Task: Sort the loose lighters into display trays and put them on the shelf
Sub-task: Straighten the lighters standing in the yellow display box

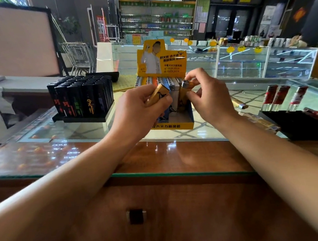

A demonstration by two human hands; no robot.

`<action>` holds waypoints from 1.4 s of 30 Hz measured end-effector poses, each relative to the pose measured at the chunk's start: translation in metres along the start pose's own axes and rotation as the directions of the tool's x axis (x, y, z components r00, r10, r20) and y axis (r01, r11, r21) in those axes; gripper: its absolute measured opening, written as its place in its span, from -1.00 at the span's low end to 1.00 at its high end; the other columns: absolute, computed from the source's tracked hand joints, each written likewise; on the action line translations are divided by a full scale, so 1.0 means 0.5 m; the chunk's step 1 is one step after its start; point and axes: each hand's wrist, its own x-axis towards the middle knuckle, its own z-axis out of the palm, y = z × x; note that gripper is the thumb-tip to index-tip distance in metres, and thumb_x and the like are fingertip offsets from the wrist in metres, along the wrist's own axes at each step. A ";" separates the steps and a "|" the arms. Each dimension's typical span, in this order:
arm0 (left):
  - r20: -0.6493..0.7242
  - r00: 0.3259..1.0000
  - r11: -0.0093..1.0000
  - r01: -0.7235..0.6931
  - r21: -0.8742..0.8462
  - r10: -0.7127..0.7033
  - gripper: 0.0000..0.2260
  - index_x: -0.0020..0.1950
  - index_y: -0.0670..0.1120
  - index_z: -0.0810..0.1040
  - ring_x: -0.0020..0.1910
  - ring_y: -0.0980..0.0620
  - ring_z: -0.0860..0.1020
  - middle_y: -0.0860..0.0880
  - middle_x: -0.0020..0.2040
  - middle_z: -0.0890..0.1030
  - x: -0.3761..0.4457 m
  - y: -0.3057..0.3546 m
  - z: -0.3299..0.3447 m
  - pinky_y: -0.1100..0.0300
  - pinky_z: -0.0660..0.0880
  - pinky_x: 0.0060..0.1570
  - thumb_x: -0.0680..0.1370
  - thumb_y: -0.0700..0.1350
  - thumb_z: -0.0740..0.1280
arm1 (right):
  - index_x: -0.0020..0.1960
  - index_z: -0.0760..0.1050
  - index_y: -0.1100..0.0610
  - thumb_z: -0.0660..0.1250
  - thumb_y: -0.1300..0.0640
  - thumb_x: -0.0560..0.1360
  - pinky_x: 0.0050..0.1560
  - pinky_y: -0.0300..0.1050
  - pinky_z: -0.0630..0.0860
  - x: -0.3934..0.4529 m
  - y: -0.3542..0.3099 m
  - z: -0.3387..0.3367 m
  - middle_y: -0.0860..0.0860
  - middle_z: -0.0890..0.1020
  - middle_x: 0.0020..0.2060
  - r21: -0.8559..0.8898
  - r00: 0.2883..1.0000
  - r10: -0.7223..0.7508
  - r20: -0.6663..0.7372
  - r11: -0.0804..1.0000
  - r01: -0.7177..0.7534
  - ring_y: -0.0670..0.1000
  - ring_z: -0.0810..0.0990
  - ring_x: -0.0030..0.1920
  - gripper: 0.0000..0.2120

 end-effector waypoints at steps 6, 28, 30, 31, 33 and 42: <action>0.038 0.999 0.999 0.009 0.032 -0.011 -0.89 -0.17 -0.10 0.65 -0.28 -0.13 0.64 -0.09 -0.31 0.64 -0.001 0.002 0.003 -0.16 0.60 -0.25 0.50 -0.07 0.47 | 0.20 0.56 0.09 0.41 0.25 0.48 -0.13 -0.18 0.35 0.008 0.008 0.010 0.03 0.62 0.04 -0.067 0.999 -0.010 -0.037 0.998 0.008 -0.05 0.50 -0.12 -0.70; 0.072 0.995 0.992 0.073 -0.100 -0.066 -0.87 -0.10 -0.01 0.57 -0.45 0.02 0.57 -0.08 -0.24 0.70 -0.002 0.003 0.002 0.20 0.42 -0.48 0.50 -0.25 0.37 | 0.04 0.62 0.04 0.30 0.12 0.52 -0.37 -0.34 0.37 -0.014 -0.043 -0.043 -0.17 0.58 -0.25 0.304 0.996 -0.012 -0.083 0.952 0.037 -0.10 0.47 -0.40 -0.85; 0.066 0.997 0.994 0.055 -0.092 -0.049 -0.88 -0.09 -0.01 0.59 -0.45 0.01 0.57 -0.07 -0.25 0.69 0.000 -0.001 0.002 0.19 0.42 -0.48 0.51 -0.23 0.38 | 0.05 0.62 0.01 0.33 0.09 0.51 -0.39 -0.31 0.39 -0.017 -0.052 -0.046 -0.11 0.57 -0.29 0.354 0.999 -0.031 -0.018 0.934 0.036 -0.08 0.47 -0.39 -0.84; 0.068 0.997 0.996 0.039 -0.081 -0.033 -0.89 -0.08 0.00 0.60 -0.46 0.03 0.56 -0.05 -0.27 0.68 0.001 -0.003 0.002 0.18 0.42 -0.48 0.51 -0.21 0.40 | 0.07 0.63 0.01 0.35 0.08 0.50 -0.39 -0.30 0.39 -0.017 -0.054 -0.045 -0.10 0.57 -0.30 0.364 0.999 -0.042 0.016 0.931 0.033 -0.07 0.47 -0.39 -0.83; 0.080 0.997 0.998 0.003 -0.056 0.001 -0.90 -0.08 0.03 0.60 -0.48 0.08 0.53 0.03 -0.33 0.65 0.001 -0.006 0.002 0.19 0.41 -0.46 0.51 -0.18 0.43 | 0.09 0.64 0.00 0.37 0.07 0.48 -0.39 -0.29 0.40 -0.016 -0.056 -0.041 -0.11 0.56 -0.33 0.375 0.995 -0.063 0.071 0.927 0.032 -0.11 0.46 -0.40 -0.80; -0.008 1.000 0.990 -0.025 -0.136 0.024 -0.87 -0.06 -0.03 0.62 -0.42 0.04 0.58 -0.02 -0.31 0.63 0.003 -0.002 -0.006 0.09 0.55 -0.41 0.48 -0.22 0.49 | -0.07 0.59 0.04 0.39 0.07 0.46 -0.38 -0.31 0.39 -0.016 -0.050 -0.046 -0.10 0.56 -0.37 0.442 0.994 0.011 0.106 0.895 -0.056 -0.15 0.47 -0.39 -0.93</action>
